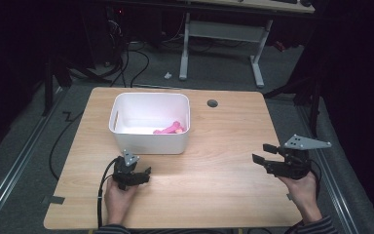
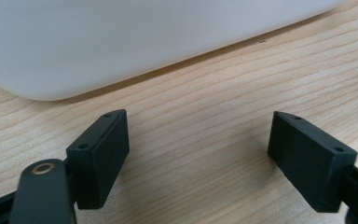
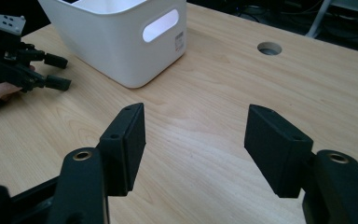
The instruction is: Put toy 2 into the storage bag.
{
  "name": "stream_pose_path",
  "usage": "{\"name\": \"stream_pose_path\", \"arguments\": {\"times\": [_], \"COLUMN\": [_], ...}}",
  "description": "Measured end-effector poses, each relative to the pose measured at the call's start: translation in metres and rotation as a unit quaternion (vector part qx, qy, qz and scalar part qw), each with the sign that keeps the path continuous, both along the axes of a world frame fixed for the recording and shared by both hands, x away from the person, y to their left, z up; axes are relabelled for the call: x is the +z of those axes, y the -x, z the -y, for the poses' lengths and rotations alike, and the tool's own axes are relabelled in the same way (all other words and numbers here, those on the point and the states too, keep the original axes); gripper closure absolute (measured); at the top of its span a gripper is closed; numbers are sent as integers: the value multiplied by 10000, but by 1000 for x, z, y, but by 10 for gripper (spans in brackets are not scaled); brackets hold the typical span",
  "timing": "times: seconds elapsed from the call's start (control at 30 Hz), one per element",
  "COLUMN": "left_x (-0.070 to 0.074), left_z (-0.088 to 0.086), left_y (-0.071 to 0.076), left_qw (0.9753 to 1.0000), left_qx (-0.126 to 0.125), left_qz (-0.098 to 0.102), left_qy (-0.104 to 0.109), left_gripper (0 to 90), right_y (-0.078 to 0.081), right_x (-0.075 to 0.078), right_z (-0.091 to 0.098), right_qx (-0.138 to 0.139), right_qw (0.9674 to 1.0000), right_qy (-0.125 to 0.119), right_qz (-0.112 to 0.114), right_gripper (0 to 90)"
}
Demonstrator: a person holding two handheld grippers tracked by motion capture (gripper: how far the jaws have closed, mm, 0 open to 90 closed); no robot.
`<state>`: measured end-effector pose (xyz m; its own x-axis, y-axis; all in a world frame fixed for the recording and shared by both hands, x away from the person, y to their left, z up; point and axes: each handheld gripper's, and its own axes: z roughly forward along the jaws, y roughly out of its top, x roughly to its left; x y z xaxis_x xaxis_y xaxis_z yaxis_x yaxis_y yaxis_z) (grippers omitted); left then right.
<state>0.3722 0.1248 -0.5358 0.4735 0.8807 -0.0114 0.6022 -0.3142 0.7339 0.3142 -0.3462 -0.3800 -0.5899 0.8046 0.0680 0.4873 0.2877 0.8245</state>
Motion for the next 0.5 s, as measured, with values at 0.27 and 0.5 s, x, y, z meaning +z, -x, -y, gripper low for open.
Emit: {"name": "stream_pose_path", "arguments": {"times": [0.27, 0.5], "left_x": [0, 0], "left_z": [0, 0], "left_y": [0, 0], "left_qw": [10000, 10000], "left_qx": [1, 2], "left_qz": [0, 0], "left_qy": [0, 1], "left_gripper": [208, 208], "right_y": [-3, -10], "right_x": [-18, -32], "right_z": [-7, -14], "right_qx": [41, 102], "right_qw": [9999, 9995], "right_qy": [-37, -27], "right_qz": [-142, -285], "right_gripper": [388, 389]}}
